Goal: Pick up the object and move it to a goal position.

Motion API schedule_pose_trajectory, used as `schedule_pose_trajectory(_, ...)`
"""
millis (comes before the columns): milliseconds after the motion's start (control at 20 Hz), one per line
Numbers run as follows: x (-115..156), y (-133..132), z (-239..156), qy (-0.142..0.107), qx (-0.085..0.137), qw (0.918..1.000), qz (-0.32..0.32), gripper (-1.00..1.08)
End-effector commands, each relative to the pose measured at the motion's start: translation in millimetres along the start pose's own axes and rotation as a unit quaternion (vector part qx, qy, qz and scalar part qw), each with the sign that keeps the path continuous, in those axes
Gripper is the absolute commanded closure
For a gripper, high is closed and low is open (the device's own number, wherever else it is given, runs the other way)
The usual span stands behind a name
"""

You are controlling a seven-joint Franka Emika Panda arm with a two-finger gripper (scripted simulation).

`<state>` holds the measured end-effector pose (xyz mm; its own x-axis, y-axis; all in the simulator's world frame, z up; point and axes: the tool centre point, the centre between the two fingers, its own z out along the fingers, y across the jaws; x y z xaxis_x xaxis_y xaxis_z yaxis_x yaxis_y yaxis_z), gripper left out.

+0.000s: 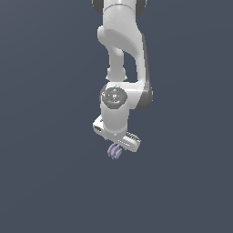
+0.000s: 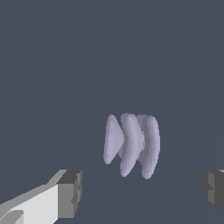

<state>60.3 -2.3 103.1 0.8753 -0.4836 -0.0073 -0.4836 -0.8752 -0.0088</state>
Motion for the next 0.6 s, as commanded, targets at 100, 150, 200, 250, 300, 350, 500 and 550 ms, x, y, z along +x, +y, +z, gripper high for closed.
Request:
schedule_pose_trajectory(100,8.3,2.6,9.0,0.003,-0.003,0.9995,0.03,-0.92)
schedule_pose_trajectory(150,9.4,3.0,10.3,0.003,-0.003,0.9994,0.034,-0.92)
schedule_pose_trajectory(200,10.4,3.3,11.3,0.003,-0.004,0.9993,0.038,-0.92)
schedule_pose_trajectory(250,11.1,3.6,12.2,0.004,-0.004,0.9992,0.041,-0.92)
schedule_pose_trajectory(300,11.6,3.7,12.8,0.004,-0.004,0.9991,0.042,-0.92)
schedule_pose_trajectory(350,11.9,3.8,13.1,0.004,-0.004,0.999,0.044,-0.92)
schedule_pose_trajectory(500,11.3,3.9,13.3,0.003,-0.004,0.9991,0.042,-0.92)
schedule_pose_trajectory(550,11.2,3.8,14.4,0.003,-0.004,0.9991,0.042,-0.92)
